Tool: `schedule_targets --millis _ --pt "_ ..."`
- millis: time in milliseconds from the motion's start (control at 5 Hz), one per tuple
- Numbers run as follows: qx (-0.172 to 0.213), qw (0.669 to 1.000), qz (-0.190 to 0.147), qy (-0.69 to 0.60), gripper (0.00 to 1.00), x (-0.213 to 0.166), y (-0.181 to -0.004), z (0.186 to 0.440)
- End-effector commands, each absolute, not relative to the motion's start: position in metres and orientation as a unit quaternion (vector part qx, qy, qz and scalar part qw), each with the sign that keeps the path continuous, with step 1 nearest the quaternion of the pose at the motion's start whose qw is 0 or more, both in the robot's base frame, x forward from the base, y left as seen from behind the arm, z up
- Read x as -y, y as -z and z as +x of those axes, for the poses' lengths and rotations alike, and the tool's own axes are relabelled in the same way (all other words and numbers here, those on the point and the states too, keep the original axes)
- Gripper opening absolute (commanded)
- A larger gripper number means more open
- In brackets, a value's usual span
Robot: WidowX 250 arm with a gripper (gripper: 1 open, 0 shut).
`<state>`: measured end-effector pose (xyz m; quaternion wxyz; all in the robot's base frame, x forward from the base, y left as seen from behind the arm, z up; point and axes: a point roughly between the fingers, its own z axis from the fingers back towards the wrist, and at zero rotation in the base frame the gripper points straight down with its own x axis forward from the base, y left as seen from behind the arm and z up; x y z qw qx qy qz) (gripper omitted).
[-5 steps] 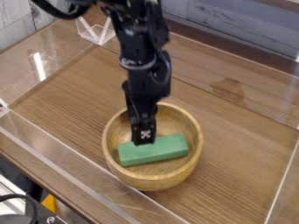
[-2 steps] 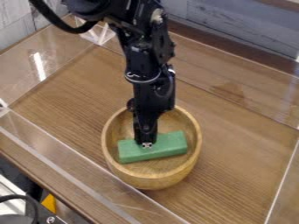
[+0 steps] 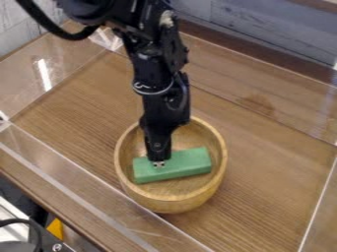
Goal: Remove the green block from inside the brown bowl and put it on the table
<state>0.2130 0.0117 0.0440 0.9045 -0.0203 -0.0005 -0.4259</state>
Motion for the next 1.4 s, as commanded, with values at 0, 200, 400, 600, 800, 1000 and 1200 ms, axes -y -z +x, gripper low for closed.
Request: schedule_targets --millis 0,200,400,600,800,1000,1200 --pt "0.006 0.897 -0.017 0.441 0.0 -0.011 -0.051 0.212" --pt "0.007 0.888 -0.018 0.459 0.0 -0.007 -0.055 0.21" --pt "0.008 0.898 -0.019 0.439 0.0 -0.006 -0.059 0.208" --pt "0.01 0.907 -0.019 0.42 0.0 -0.005 -0.062 0.206" --pt "0.011 0.904 -0.019 0.427 0.0 0.004 -0.061 0.208" --pt "0.012 0.901 -0.019 0.434 0.0 0.013 -0.061 0.211" --pt "0.013 0.907 -0.02 0.419 0.0 0.016 -0.059 0.219"
